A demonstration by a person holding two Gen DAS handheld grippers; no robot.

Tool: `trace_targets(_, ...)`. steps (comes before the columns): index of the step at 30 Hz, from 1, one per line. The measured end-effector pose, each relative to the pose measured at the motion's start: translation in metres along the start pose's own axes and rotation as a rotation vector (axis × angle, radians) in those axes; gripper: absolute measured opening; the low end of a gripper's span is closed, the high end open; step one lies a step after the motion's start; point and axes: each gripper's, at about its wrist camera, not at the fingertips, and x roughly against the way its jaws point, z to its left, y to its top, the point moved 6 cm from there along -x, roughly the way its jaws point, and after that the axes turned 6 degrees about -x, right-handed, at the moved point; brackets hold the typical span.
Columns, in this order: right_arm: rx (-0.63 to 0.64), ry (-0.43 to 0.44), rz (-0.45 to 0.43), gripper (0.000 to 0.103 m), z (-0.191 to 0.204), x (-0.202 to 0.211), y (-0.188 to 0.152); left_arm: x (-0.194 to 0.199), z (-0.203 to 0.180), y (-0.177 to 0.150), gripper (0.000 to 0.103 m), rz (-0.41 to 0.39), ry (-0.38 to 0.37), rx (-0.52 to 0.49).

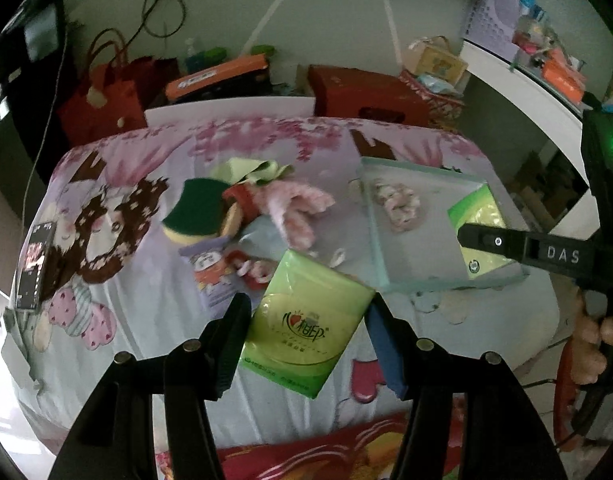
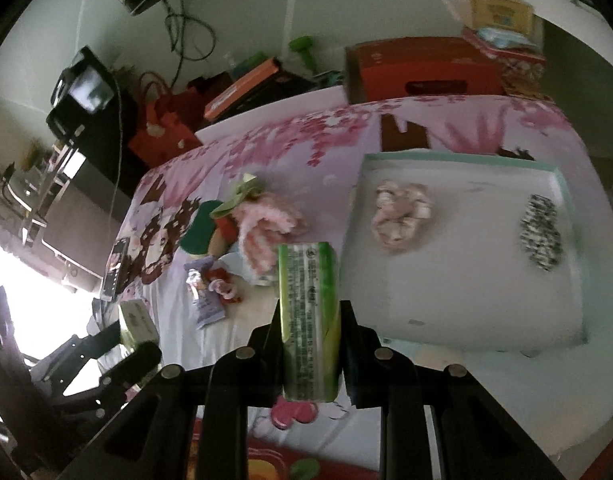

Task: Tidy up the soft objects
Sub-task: 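Carry both green packs over the tray with the left and right grippers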

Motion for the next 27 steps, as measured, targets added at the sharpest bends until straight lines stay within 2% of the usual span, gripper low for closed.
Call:
trace_targets(13,-0.14,-0.026,-0.016,0.025,-0.099,0.016,0.002,-0.015,-0.081,0.031,0.06,0.003,-0.02,-0.123)
trace_targets(27,-0.244,-0.059,0.017,0.025,-0.189,-0.01,0.011,-0.075,-0.144,0.054,0.06,0.08,-0.027,-0.208)
